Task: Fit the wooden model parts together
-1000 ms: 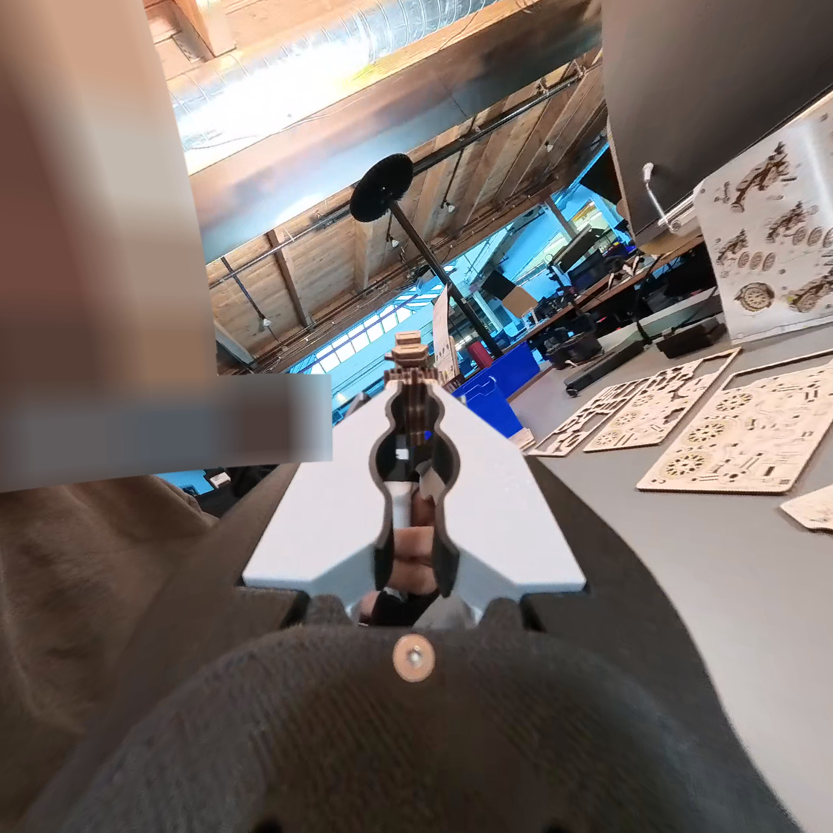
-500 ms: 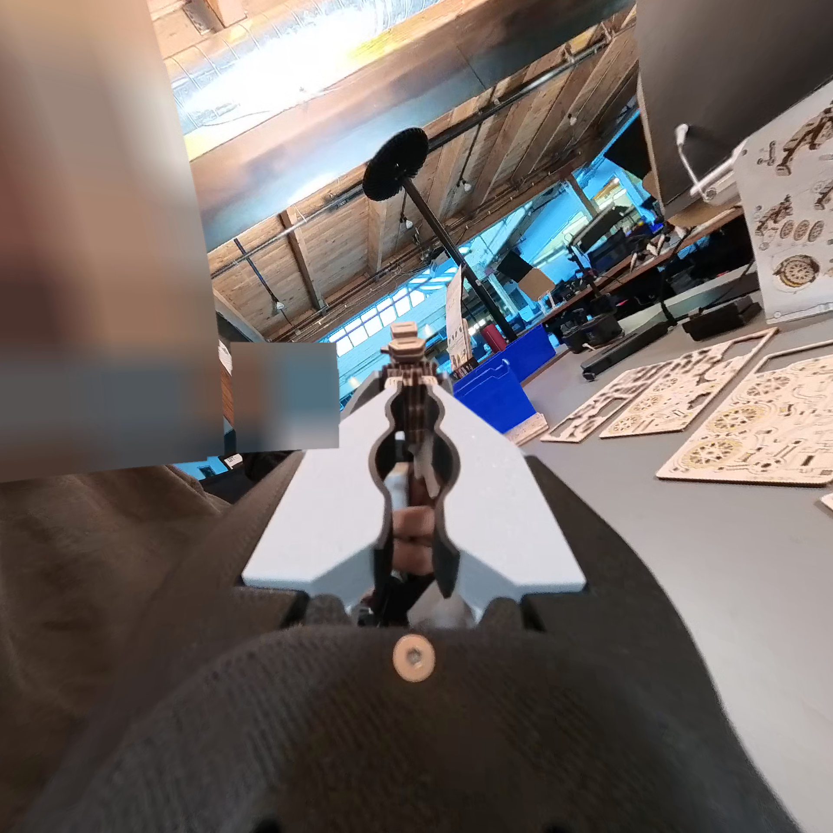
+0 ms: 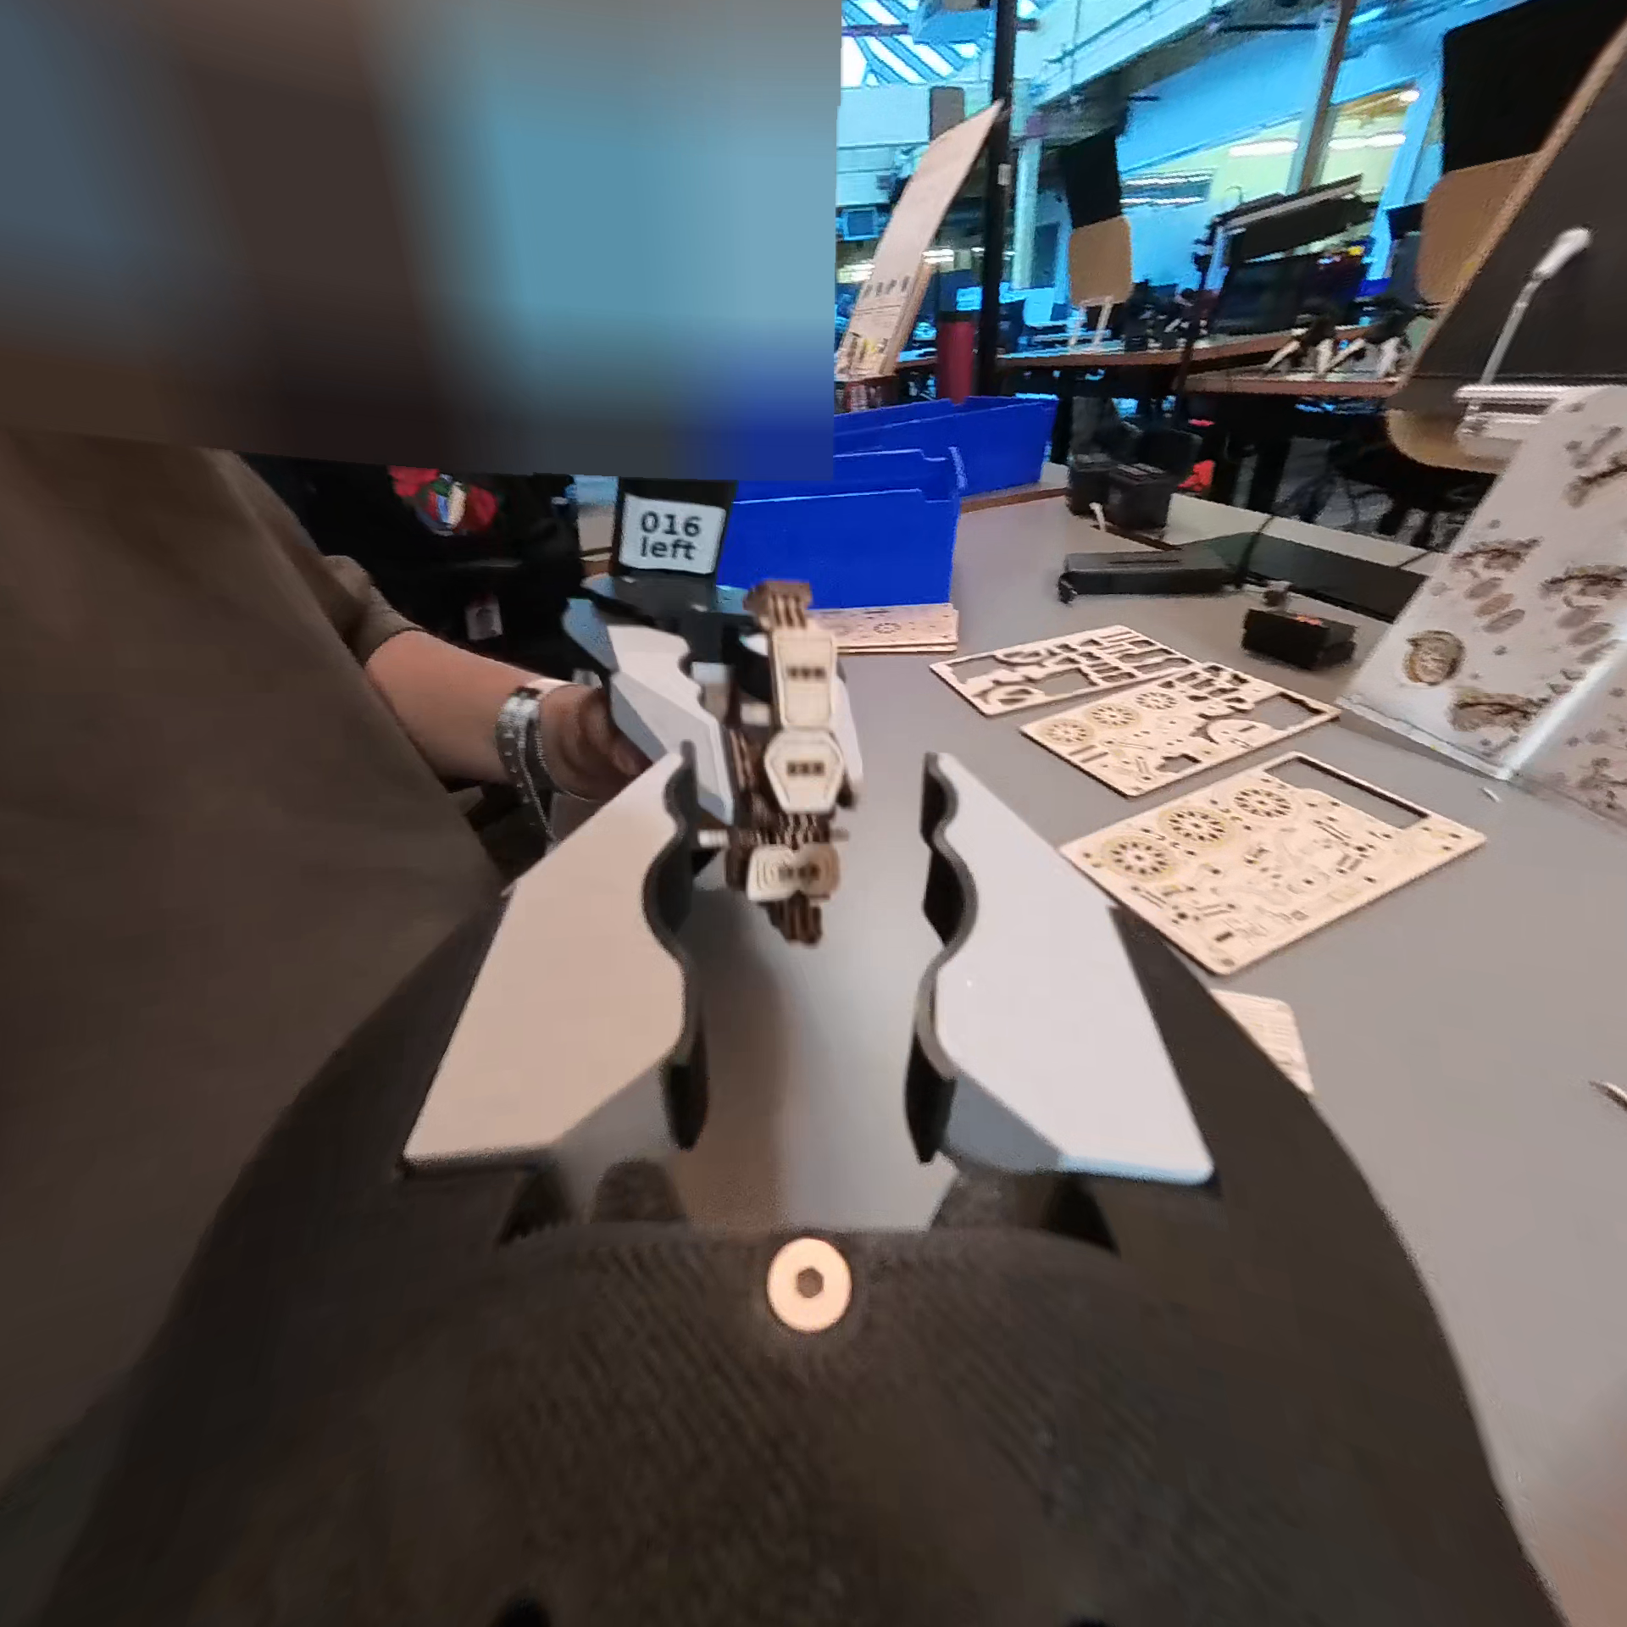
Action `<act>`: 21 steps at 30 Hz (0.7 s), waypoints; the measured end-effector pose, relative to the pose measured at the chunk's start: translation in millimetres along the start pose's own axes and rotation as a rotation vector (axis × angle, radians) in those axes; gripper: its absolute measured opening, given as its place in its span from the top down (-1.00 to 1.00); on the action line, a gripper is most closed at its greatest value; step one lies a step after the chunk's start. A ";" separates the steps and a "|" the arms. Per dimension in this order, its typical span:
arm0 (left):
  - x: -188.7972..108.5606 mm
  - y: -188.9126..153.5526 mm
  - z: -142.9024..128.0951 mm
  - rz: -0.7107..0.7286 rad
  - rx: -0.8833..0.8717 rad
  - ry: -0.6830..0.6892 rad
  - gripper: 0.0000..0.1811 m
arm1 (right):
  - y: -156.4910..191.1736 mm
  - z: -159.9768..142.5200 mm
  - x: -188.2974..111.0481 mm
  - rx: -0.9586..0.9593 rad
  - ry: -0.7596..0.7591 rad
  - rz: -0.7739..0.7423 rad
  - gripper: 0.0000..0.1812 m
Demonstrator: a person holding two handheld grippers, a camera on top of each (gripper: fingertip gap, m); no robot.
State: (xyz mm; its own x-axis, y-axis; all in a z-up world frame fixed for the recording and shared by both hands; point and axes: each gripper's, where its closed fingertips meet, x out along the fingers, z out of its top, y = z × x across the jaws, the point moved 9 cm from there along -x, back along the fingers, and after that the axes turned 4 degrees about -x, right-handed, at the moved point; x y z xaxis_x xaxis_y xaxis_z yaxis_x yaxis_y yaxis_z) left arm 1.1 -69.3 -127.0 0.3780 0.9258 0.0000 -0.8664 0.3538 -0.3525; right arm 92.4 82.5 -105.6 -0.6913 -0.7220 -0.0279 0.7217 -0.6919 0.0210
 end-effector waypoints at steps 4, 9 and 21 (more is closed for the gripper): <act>6.7 -5.3 -7.0 -0.008 0.052 0.074 0.73 | 5.2 -0.4 1.7 0.014 0.040 0.069 0.58; 7.4 -5.1 -8.8 -0.040 0.027 0.095 0.73 | 8.1 -3.6 4.4 0.043 0.078 0.126 0.64; 11.4 -11.3 -14.8 -0.086 0.054 0.153 0.73 | 13.7 -4.7 6.0 0.034 0.118 0.184 0.79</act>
State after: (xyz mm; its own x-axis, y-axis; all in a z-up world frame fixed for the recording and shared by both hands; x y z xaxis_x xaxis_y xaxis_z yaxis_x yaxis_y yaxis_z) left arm 20.1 -64.7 -136.9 0.4933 0.8621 -0.1160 -0.8434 0.4413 -0.3065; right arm 98.3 68.8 -110.2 -0.5375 -0.8321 -0.1368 0.8326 -0.5494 0.0706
